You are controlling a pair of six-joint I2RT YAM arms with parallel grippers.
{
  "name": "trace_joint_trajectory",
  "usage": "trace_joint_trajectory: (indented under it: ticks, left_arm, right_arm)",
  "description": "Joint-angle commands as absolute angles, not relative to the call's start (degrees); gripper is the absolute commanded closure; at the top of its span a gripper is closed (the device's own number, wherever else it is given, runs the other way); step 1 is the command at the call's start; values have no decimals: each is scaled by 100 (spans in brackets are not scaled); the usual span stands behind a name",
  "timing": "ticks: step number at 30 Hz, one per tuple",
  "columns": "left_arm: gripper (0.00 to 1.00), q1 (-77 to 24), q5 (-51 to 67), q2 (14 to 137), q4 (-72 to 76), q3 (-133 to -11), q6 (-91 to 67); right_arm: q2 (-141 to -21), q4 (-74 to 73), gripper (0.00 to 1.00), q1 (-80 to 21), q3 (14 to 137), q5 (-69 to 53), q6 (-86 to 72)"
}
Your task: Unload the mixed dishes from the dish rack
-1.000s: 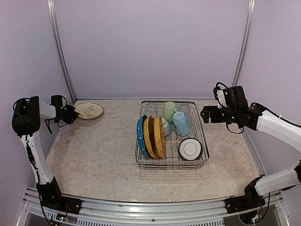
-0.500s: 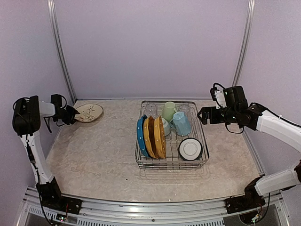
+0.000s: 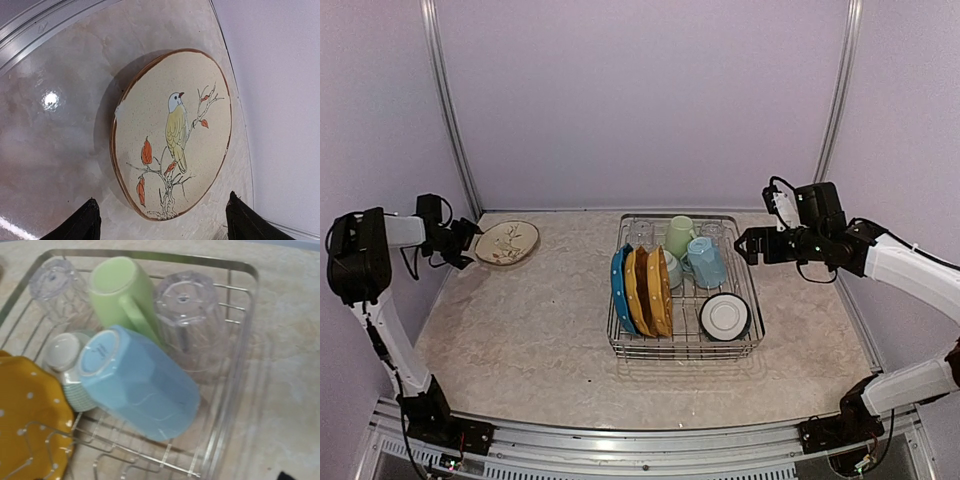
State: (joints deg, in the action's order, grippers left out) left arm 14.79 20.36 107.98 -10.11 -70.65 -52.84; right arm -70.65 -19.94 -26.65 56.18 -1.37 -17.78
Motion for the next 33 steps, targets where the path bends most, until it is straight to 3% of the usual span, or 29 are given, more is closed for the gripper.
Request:
trace_joint_trajectory:
  ticks: [1, 7, 14, 22, 33]
  left_arm:
    - [17, 1524, 2040, 10180, -1213, -6519, -5235]
    - [16, 1069, 2274, 9183, -1457, -5957, -4947]
    - [12, 179, 1733, 7939, -2217, -5895, -4396]
    - [10, -755, 1620, 7138, -2715, -6370, -4135]
    - [9, -1768, 1138, 7215, -3055, -6912, -3915]
  right_arm:
    - [-7220, -1723, 3, -2741, 5603, -614, -1973]
    - [-7527, -1202, 5, -3299, 5795, -1059, -2346]
    - [-8292, -891, 8, -4191, 6369, -1103, -2645]
    - [-9062, -734, 31, -4613, 6747, -1185, -2927]
    - [-9583, -643, 48, -4922, 7053, -1150, -3094]
